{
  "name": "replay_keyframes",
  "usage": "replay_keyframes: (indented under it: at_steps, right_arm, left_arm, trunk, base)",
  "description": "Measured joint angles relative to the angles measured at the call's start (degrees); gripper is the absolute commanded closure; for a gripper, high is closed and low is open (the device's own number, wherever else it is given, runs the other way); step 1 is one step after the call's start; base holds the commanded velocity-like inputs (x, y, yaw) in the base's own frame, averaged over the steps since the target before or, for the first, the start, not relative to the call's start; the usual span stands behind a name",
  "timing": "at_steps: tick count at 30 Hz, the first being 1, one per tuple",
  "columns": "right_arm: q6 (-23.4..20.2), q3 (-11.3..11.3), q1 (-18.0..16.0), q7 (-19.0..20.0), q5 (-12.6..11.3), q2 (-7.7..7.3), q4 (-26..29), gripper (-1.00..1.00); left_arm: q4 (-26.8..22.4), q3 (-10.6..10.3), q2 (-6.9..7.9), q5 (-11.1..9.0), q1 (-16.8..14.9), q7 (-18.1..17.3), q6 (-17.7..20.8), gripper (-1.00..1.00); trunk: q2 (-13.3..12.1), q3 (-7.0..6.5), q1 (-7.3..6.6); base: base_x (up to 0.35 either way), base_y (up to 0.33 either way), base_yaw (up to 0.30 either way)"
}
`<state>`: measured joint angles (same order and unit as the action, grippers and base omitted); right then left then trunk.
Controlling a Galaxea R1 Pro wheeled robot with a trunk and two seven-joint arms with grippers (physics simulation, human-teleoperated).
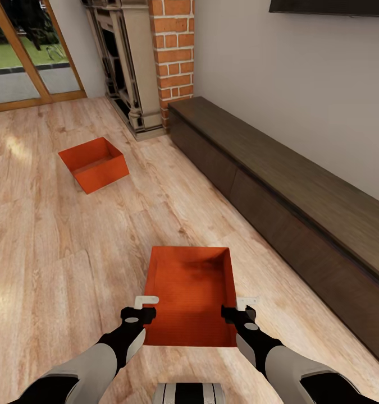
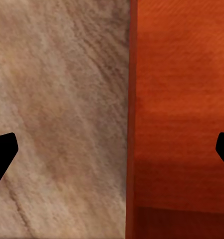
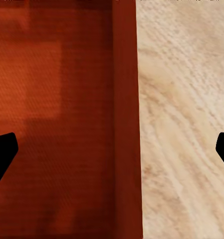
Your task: Move the two storage containers from the living room to the garage. In the garage, place one container on the floor and stack the other container on top of it (either order is fine).
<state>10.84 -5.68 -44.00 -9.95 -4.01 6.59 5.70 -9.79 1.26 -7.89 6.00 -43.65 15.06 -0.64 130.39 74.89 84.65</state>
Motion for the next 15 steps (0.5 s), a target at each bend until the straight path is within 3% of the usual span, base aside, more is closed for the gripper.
replay_keyframes:
  at_steps: [15]
  right_arm:
    - [0.0,0.0,0.0,0.1,0.0,0.00,0.0,-1.00]
  left_arm:
    - [-0.3,0.2,0.00,0.0,0.0,0.0,0.0,-1.00]
  trunk:
    - [0.0,0.00,0.00]
  base:
    - [0.000,0.000,0.000]
